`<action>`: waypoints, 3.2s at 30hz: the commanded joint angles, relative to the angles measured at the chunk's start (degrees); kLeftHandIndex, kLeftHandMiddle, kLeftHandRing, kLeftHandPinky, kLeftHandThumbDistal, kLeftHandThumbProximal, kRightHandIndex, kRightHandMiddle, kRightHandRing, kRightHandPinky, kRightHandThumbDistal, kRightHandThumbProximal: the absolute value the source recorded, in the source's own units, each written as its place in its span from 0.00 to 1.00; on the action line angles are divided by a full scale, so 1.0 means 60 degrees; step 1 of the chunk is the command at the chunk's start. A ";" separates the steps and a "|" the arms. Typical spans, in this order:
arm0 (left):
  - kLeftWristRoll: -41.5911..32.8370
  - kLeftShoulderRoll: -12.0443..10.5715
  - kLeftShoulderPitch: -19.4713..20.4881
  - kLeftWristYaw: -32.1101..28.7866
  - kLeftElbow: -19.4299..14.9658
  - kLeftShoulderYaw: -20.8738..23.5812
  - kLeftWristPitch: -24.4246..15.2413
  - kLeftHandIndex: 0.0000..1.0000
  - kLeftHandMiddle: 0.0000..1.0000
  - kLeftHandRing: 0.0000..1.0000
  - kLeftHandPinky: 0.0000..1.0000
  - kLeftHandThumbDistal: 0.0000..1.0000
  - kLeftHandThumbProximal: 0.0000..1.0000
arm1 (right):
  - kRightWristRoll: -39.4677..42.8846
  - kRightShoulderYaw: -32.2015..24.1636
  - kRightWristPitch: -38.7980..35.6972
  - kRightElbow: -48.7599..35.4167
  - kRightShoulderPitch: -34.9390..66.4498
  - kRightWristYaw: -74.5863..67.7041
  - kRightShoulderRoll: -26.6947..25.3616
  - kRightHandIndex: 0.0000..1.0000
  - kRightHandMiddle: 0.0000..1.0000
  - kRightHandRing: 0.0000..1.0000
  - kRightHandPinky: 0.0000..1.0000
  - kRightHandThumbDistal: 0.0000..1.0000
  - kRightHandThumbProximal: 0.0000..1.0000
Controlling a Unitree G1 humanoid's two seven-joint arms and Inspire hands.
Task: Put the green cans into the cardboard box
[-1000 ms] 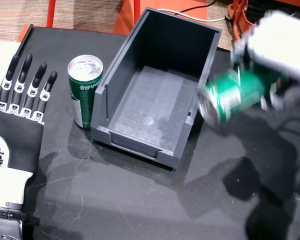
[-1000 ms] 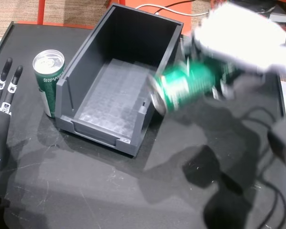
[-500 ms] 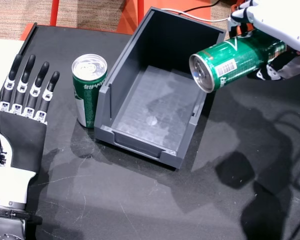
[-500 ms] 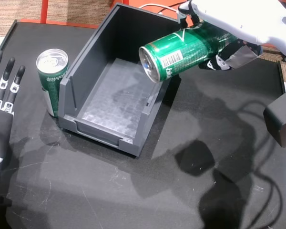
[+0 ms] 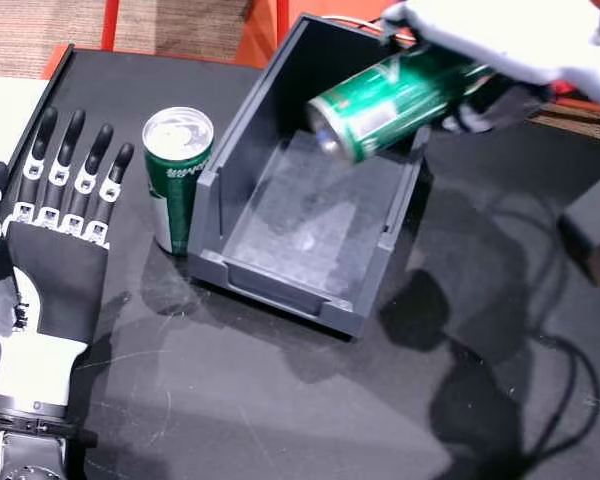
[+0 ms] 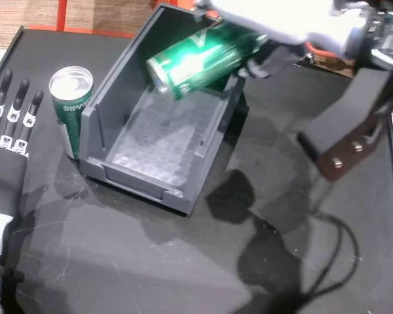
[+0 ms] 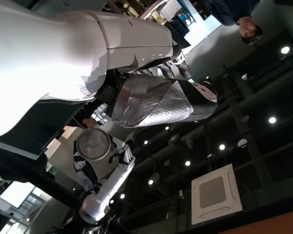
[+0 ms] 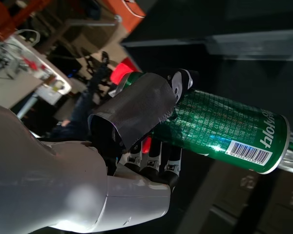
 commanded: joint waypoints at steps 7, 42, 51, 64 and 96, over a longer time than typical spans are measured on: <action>0.0049 -0.0221 0.0107 0.0002 -0.0220 -0.0052 0.0096 0.89 0.85 0.90 0.87 0.42 0.81 | 0.0000 0.0366 0.0749 0.0403 -0.0171 -0.0213 0.0459 0.00 0.00 0.01 0.21 0.93 0.03; -0.0103 -0.0663 0.0666 -0.0125 -0.0996 -0.0062 0.0220 0.88 0.85 0.90 0.87 0.40 0.83 | 0.0199 0.1150 0.2678 0.1038 0.1799 0.0458 0.1113 0.00 0.00 0.00 0.17 0.89 0.07; -0.0113 -0.0653 0.0626 -0.0029 -0.0849 -0.0099 0.0199 0.86 0.86 0.93 0.89 0.39 0.83 | 0.0002 0.1495 0.3127 0.1059 0.1742 -0.0103 0.1099 0.67 0.62 0.64 0.60 1.00 0.57; 0.0057 -0.0576 0.0270 -0.0173 0.0015 -0.0137 -0.0479 0.86 0.87 0.94 0.88 0.42 0.87 | 0.0180 0.1271 0.3764 0.1004 0.1178 0.0687 0.0808 0.84 0.88 0.88 0.82 1.00 0.75; 0.0353 -0.0114 -0.1118 -0.0710 0.2297 0.0253 -0.1307 0.90 0.96 1.00 1.00 0.49 0.67 | 0.5940 -0.4596 0.1142 0.0423 0.1877 0.2141 -0.0288 0.65 0.72 0.75 0.73 0.87 0.56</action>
